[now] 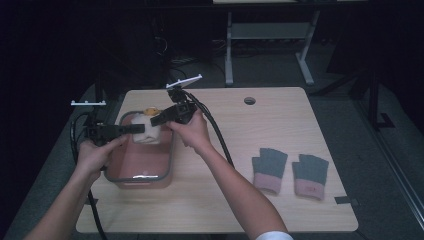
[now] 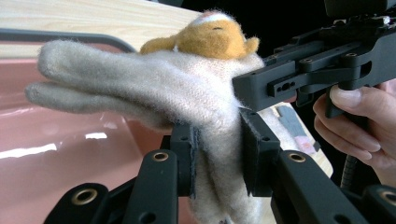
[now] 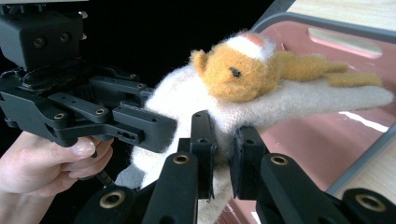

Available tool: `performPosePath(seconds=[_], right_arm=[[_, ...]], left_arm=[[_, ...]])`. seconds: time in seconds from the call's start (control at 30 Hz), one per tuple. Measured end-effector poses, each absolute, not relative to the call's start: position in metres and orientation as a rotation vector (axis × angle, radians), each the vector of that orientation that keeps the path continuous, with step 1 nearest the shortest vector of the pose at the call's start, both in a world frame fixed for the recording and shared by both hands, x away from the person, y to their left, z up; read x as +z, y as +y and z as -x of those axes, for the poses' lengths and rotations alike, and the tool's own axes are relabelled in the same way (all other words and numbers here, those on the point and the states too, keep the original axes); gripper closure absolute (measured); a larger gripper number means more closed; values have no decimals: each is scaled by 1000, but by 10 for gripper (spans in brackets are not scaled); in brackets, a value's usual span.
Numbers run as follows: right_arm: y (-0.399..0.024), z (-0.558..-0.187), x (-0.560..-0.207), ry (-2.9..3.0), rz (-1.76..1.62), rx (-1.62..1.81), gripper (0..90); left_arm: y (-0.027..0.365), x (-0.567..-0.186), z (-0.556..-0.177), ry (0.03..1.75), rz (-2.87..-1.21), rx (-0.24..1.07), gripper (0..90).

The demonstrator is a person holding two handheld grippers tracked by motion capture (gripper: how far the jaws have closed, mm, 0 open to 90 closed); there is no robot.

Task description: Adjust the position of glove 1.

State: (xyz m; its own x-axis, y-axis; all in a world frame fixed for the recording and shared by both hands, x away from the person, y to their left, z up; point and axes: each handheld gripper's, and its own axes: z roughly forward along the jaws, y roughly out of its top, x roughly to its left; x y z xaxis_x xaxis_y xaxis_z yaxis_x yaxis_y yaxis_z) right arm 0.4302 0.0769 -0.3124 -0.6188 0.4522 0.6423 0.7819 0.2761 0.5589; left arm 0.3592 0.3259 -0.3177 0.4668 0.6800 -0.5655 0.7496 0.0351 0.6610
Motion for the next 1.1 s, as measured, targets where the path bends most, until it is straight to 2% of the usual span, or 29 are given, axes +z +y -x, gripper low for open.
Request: performPosePath(seconds=[0.47, 1.1], right_arm=[[88, -435, -354, -2148, 1139, -1204, 812], [90, -434, -392, -2101, 1171, -1147, 790]], left_arm=[[332, -351, -360, 1309, -1703, -117, 695], [334, -381, -361, 1375, -1747, -172, 695]])
